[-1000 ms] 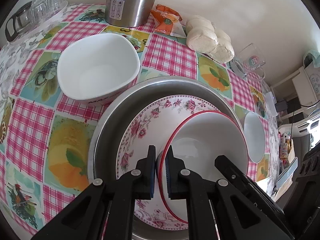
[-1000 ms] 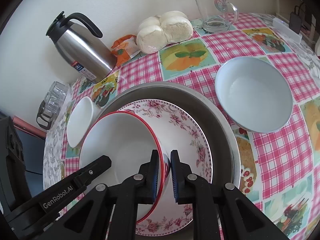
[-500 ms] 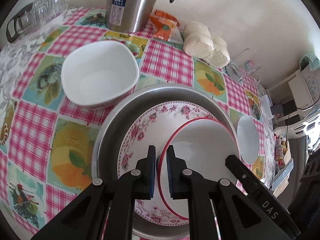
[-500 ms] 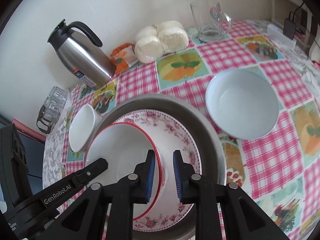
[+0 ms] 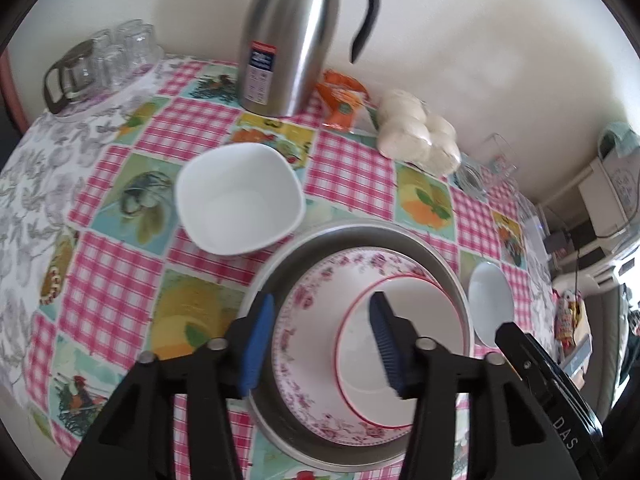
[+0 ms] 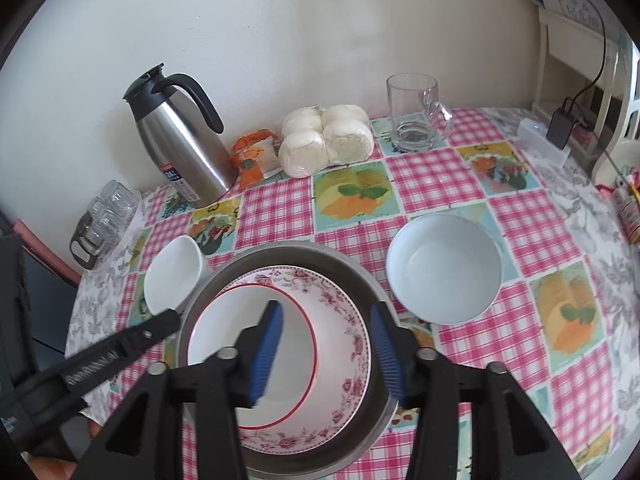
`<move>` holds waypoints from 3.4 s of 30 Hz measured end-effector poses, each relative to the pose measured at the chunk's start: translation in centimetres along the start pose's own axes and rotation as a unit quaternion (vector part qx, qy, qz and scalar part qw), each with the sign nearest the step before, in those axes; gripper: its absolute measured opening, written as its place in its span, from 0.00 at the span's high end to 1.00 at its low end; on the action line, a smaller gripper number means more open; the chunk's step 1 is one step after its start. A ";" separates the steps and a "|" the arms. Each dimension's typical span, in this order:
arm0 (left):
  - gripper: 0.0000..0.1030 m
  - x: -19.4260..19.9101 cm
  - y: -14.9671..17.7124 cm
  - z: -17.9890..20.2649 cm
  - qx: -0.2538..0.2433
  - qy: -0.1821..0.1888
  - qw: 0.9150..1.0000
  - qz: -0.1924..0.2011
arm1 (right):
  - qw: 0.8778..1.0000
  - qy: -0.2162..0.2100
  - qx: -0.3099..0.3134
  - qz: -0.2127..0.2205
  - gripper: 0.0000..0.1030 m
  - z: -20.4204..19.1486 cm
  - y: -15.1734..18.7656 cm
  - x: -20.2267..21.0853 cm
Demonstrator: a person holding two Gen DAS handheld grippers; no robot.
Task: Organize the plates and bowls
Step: 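Open both tools to release the bowl and pull back, then move both tools toward the white square bowl beside the kettle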
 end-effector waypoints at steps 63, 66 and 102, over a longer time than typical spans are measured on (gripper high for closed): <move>0.11 7.6 -1.7 -16.7 0.093 -0.158 0.979 0.084 | 0.987 0.031 0.157 0.019 0.00 -13.4 3.3 -1.3; 0.11 7.4 -1.7 -17.7 0.100 -0.156 0.979 0.080 | 0.984 0.029 0.177 0.021 0.00 -15.1 3.9 -1.8; 0.00 3.9 -4.8 -18.8 0.120 -0.037 0.983 0.136 | 0.992 -0.006 0.126 0.028 0.00 -17.0 -1.2 -3.6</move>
Point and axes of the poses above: each gripper's, at about its wrist camera, not at the fingertips, and x roughly against the way its jaws point, z to its right, y to its underside, the point moved 7 cm from there along -x, roughly the way its jaws point, and after that the axes turned 11 degrees about -z, right-handed, at the moved point
